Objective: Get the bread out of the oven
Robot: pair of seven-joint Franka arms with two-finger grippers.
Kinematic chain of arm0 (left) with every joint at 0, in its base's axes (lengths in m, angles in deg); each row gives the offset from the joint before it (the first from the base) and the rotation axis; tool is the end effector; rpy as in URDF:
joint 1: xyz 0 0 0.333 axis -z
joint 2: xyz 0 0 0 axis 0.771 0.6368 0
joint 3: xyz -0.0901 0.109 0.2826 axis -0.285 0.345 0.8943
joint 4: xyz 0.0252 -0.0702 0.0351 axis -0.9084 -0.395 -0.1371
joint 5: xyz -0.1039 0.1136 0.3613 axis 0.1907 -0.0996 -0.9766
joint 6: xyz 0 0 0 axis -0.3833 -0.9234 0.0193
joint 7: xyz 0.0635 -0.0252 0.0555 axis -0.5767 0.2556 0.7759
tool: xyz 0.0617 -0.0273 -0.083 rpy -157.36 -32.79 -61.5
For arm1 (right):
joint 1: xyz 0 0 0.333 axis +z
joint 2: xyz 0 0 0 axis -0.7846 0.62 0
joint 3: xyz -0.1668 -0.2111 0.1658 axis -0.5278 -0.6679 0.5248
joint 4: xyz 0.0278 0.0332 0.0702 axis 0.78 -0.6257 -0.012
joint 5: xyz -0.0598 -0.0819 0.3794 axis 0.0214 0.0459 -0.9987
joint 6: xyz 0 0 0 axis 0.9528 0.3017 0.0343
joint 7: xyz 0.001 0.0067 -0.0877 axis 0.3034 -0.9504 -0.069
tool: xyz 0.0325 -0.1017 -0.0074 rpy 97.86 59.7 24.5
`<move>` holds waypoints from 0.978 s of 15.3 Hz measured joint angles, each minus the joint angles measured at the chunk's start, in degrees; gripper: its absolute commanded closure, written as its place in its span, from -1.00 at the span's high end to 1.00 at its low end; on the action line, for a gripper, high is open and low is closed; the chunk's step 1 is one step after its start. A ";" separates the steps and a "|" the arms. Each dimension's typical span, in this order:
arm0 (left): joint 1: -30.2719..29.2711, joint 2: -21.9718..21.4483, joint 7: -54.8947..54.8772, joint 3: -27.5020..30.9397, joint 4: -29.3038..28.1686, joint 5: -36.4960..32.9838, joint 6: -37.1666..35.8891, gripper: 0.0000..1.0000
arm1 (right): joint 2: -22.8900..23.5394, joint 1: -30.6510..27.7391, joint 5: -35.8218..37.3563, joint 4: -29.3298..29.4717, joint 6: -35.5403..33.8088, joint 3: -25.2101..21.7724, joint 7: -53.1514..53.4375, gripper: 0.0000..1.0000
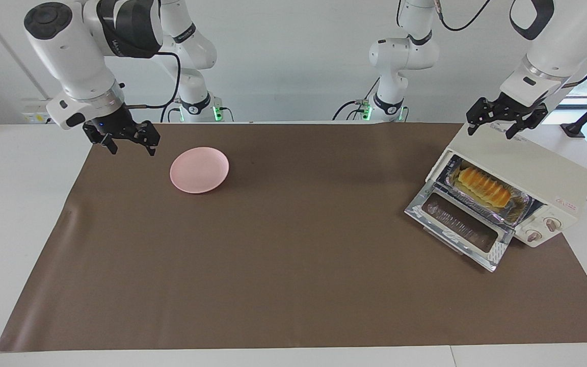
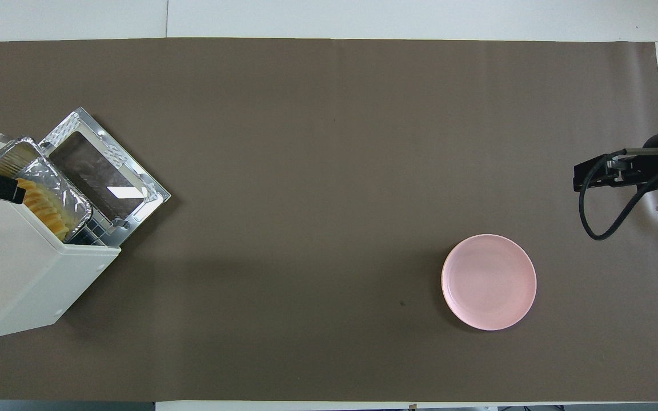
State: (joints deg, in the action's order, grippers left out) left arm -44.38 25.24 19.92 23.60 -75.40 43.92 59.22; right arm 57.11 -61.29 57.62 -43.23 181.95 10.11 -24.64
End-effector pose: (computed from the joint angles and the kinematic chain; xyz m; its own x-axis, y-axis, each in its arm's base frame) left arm 0.5393 -0.0006 0.6213 0.9721 -0.2240 -0.0699 -0.2243 -0.9745 0.0034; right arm 0.5479 -0.0044 0.5696 0.9959 -0.0643 -0.0640 -0.0626 -0.9976 0.0291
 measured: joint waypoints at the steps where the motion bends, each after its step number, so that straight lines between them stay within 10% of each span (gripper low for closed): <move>1: 0.04 0.00 0.00 0.00 0.00 0.00 0.00 1.00 | 0.00 0.00 0.00 0.00 0.00 0.00 0.00 1.00; 9: 0.40 1.29 4.40 0.25 0.38 -0.35 0.38 1.00 | 0.00 0.00 0.00 0.00 0.00 0.00 0.00 1.00; 15: 1.45 17.34 14.25 0.12 13.50 -0.72 0.07 1.00 | 0.00 0.00 0.00 0.00 0.00 0.00 0.00 1.00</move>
State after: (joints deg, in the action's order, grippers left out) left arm -42.93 42.58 34.16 23.72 -61.91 43.21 59.28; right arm 57.11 -61.29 57.62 -43.24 181.95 10.11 -24.64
